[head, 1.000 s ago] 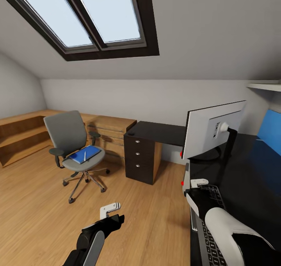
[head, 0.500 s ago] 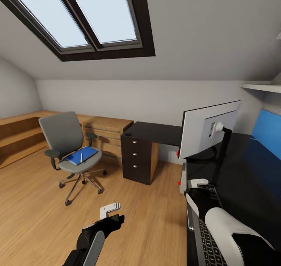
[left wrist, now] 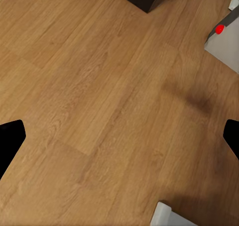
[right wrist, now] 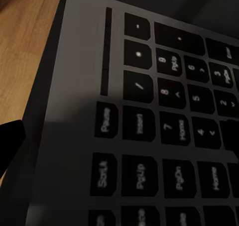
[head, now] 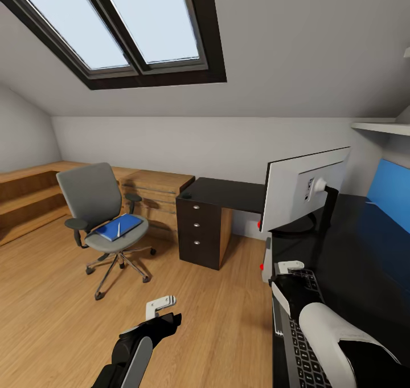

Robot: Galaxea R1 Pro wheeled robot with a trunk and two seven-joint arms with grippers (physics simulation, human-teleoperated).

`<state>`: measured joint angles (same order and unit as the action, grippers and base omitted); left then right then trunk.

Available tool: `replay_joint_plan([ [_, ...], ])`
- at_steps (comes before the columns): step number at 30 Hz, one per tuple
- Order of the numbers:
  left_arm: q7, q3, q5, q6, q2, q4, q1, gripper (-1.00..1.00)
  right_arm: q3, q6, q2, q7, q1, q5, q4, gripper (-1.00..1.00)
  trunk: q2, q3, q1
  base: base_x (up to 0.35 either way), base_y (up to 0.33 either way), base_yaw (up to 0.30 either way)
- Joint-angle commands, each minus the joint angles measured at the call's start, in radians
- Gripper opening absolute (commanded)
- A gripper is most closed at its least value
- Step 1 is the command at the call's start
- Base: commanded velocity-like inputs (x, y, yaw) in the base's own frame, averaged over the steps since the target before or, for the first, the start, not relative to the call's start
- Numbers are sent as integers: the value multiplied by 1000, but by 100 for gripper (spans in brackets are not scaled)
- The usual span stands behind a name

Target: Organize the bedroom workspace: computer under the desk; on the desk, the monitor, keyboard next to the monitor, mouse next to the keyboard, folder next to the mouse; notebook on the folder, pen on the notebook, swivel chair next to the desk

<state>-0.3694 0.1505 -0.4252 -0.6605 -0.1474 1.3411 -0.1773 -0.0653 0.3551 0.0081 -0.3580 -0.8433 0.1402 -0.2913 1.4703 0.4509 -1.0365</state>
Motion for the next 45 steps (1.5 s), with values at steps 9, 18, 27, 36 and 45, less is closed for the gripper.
replay_joint_plan([
  [9, -9, 1, -10, -2, 0, 1, -1, 100, -7, 7, 0, -8, 0, 10, -2, 100, 1, 1, 0, 0, 0, -151],
  [18, -9, 1, -10, -2, 0, 1, -1, 100, -7, 7, 0, -9, 0, 10, -2, 100, 1, 1, 0, 0, 0, -289],
  [27, -9, 1, -10, -2, 0, 1, -1, 100, -7, 7, 0, -9, 0, 10, -2, 100, 1, 1, 0, 0, 0, -293],
  [36, -9, 1, -10, -2, 0, 1, -1, 100, -7, 7, 0, -9, 0, 10, -2, 100, 1, 1, 0, 0, 0, -293],
  [45, -7, 1, -10, -2, 0, 1, -1, 100, -6, 7, 0, -9, 0, 10, -2, 100, 1, 1, 0, 0, 0, -293],
])
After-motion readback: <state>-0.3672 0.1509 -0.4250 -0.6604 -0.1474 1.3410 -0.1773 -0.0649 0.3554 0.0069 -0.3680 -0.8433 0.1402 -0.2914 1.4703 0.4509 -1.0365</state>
